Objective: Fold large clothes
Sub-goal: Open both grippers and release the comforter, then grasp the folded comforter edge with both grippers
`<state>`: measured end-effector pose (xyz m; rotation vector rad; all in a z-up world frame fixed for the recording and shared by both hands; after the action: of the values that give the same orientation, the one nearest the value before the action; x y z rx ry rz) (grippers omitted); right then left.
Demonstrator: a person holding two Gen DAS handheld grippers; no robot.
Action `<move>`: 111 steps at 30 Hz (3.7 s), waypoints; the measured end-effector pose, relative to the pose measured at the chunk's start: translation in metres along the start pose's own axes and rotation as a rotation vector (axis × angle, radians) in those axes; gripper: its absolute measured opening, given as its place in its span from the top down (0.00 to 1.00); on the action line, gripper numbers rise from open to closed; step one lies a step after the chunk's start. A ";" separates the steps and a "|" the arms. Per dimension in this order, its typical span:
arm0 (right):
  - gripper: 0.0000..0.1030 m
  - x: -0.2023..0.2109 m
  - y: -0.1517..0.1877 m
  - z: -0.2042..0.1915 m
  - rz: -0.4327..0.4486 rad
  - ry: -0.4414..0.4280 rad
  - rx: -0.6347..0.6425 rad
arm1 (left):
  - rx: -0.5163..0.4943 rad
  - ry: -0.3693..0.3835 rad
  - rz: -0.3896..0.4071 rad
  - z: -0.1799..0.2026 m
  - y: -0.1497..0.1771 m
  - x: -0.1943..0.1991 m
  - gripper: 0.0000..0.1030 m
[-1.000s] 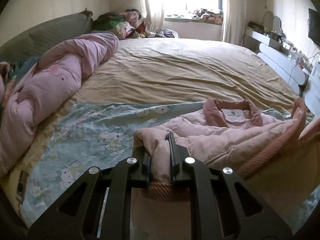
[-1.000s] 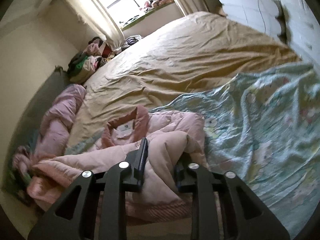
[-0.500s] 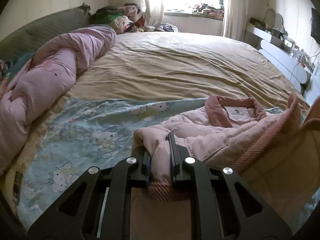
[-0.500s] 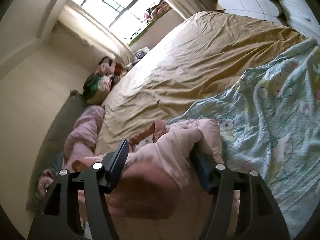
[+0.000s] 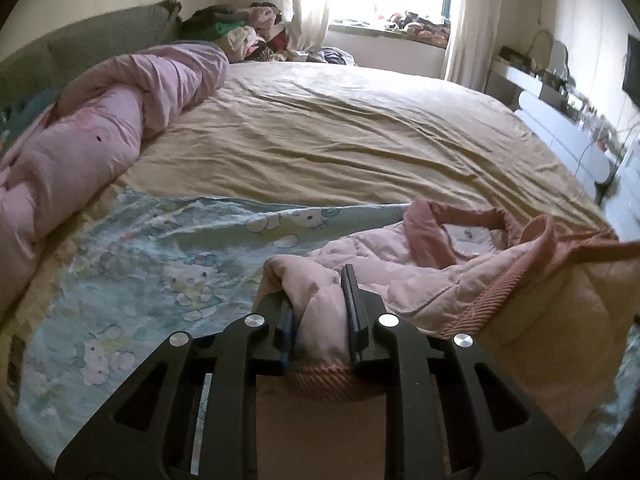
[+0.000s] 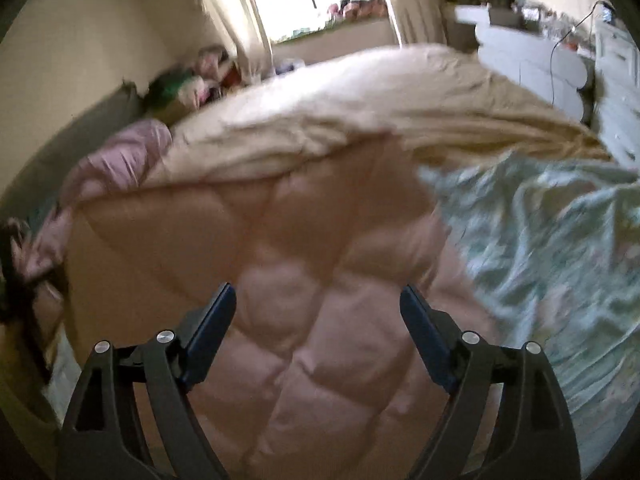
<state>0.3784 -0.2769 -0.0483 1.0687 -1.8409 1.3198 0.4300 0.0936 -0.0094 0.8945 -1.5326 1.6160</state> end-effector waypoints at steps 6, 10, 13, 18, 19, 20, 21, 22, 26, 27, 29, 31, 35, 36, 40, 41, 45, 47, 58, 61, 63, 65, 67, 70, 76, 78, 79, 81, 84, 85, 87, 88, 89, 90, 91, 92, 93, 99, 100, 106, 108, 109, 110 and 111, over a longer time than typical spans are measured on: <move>0.19 -0.039 0.006 0.011 -0.057 0.044 -0.052 | 0.051 0.103 -0.006 -0.006 -0.006 0.011 0.71; 0.19 -0.040 0.001 0.014 -0.045 0.054 -0.064 | 0.057 0.098 0.018 -0.008 -0.008 0.019 0.26; 0.19 -0.039 0.000 0.016 -0.041 0.062 -0.064 | -0.008 -0.024 0.143 -0.005 -0.009 0.046 0.16; 0.19 -0.025 -0.004 0.019 -0.005 0.087 -0.043 | -0.105 -0.126 0.177 0.000 0.006 0.058 0.15; 0.19 -0.020 -0.004 0.020 0.008 0.091 -0.037 | -0.110 -0.136 0.176 -0.001 0.008 0.057 0.14; 0.19 -0.015 -0.005 0.021 0.021 0.092 -0.031 | -0.112 -0.153 0.170 -0.002 0.013 0.056 0.12; 0.19 -0.011 -0.005 0.022 0.033 0.097 -0.026 | -0.109 -0.153 0.168 -0.004 0.014 0.055 0.11; 0.19 -0.005 -0.005 0.023 0.046 0.108 -0.018 | -0.104 -0.149 0.166 -0.006 0.017 0.054 0.10; 0.19 0.018 -0.006 0.025 0.087 0.122 0.013 | -0.080 -0.138 0.158 -0.015 0.024 0.055 0.09; 0.19 0.023 -0.005 0.025 0.097 0.125 0.019 | -0.076 -0.137 0.158 -0.016 0.024 0.055 0.09; 0.19 0.035 -0.005 0.027 0.124 0.142 0.027 | -0.071 -0.140 0.153 -0.018 0.027 0.055 0.09; 0.18 0.044 -0.005 0.030 0.145 0.140 0.024 | -0.069 -0.148 0.147 -0.019 0.030 0.056 0.09; 0.04 0.060 -0.003 0.034 0.190 0.134 0.018 | -0.071 -0.158 0.134 -0.022 0.038 0.052 0.09; 0.04 0.061 -0.003 0.033 0.193 0.134 0.022 | -0.073 -0.161 0.130 -0.022 0.041 0.050 0.09; 0.04 0.058 -0.003 0.035 0.182 0.147 0.030 | -0.073 -0.167 0.101 -0.026 0.051 0.038 0.09; 0.04 0.056 -0.004 0.035 0.176 0.152 0.030 | -0.074 -0.166 0.092 -0.026 0.054 0.034 0.09; 0.04 0.044 -0.006 0.040 0.152 0.179 0.029 | -0.072 -0.156 0.047 -0.032 0.067 0.019 0.09; 0.04 0.037 -0.008 0.043 0.139 0.189 0.027 | -0.066 -0.128 0.016 -0.035 0.074 0.007 0.09; 0.24 -0.037 -0.025 0.062 -0.016 0.161 -0.016 | -0.016 0.040 -0.079 -0.033 0.090 -0.050 0.10; 0.45 -0.044 -0.026 0.056 -0.005 0.198 0.020 | -0.066 0.019 -0.056 -0.020 0.086 -0.047 0.47; 0.70 -0.044 -0.024 0.053 0.012 0.237 0.044 | -0.093 -0.028 -0.049 -0.014 0.083 -0.045 0.71; 0.80 -0.039 -0.020 0.053 0.043 0.243 0.053 | -0.109 -0.040 -0.037 -0.010 0.083 -0.042 0.81; 0.83 -0.032 -0.017 0.055 0.069 0.255 0.060 | -0.139 -0.062 -0.021 -0.007 0.084 -0.038 0.86; 0.85 -0.015 -0.011 0.058 0.120 0.256 0.058 | -0.163 -0.074 0.019 -0.005 0.086 -0.027 0.89; 0.87 0.026 -0.007 0.058 0.224 0.242 0.051 | -0.161 -0.054 0.087 -0.009 0.079 0.001 0.91; 0.87 0.040 -0.010 0.053 0.265 0.241 0.062 | -0.156 -0.047 0.104 -0.008 0.074 0.008 0.91; 0.87 0.045 -0.012 0.052 0.280 0.237 0.064 | -0.153 -0.044 0.114 -0.008 0.071 0.012 0.91; 0.87 0.057 -0.017 0.046 0.312 0.232 0.066 | -0.145 -0.039 0.136 -0.007 0.064 0.019 0.92; 0.87 0.066 -0.029 0.039 0.340 0.234 0.073 | -0.134 -0.036 0.157 -0.007 0.051 0.023 0.92; 0.87 0.069 -0.033 0.038 0.349 0.233 0.071 | -0.130 -0.035 0.163 -0.006 0.046 0.023 0.92; 0.87 0.069 -0.047 0.037 0.361 0.233 0.064 | -0.125 -0.045 0.168 -0.005 0.033 0.020 0.92; 0.88 0.068 -0.052 0.039 0.362 0.236 0.058 | -0.124 -0.051 0.169 -0.005 0.028 0.017 0.92; 0.88 0.064 -0.060 0.041 0.354 0.236 0.045 | -0.125 -0.063 0.169 -0.004 0.021 0.012 0.92; 0.88 0.058 -0.068 0.044 0.346 0.238 0.029 | -0.125 -0.069 0.168 -0.005 0.017 0.009 0.92; 0.88 0.051 -0.075 0.047 0.336 0.245 0.015 | -0.121 -0.075 0.166 -0.005 0.012 0.005 0.92; 0.88 0.043 -0.080 0.050 0.325 0.258 0.005 | -0.118 -0.082 0.160 -0.005 0.008 -0.001 0.92; 0.88 0.036 -0.083 0.052 0.314 0.267 -0.002 | -0.118 -0.095 0.144 -0.004 0.004 -0.011 0.92; 0.88 -0.035 -0.090 0.082 0.177 0.308 -0.117 | -0.117 -0.127 0.065 -0.004 -0.001 -0.062 0.91; 0.88 -0.046 -0.088 0.087 0.152 0.324 -0.127 | -0.113 -0.124 0.048 -0.005 0.001 -0.071 0.90; 0.88 -0.095 -0.075 0.109 0.065 0.342 -0.194 | -0.139 -0.147 0.009 -0.003 0.010 -0.107 0.87; 0.87 -0.102 -0.072 0.111 0.053 0.353 -0.196 | -0.129 -0.145 0.005 -0.003 0.010 -0.114 0.86; 0.87 -0.106 -0.071 0.113 0.044 0.362 -0.198 | -0.130 -0.148 0.001 -0.002 0.010 -0.116 0.85; 0.87 -0.108 -0.070 0.112 0.035 0.364 -0.198 | -0.134 -0.155 -0.005 -0.002 0.011 -0.118 0.85; 0.86 -0.108 -0.071 0.111 0.027 0.366 -0.195 | -0.132 -0.158 -0.006 -0.001 0.012 -0.117 0.85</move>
<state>0.4885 -0.3676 -0.1420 0.6536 -1.6694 1.2275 0.4780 0.0898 -0.1170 0.9714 -1.7222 1.4493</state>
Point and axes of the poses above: each gripper's, at about its wrist camera, not at the fingertips, and x roughly against the way its jaws point, z to its right, y to its underside, the point moved 6 cm from there along -x, roughly the way its jaws point, and after that the axes turned 15 degrees about -z, right-handed, at the moved point
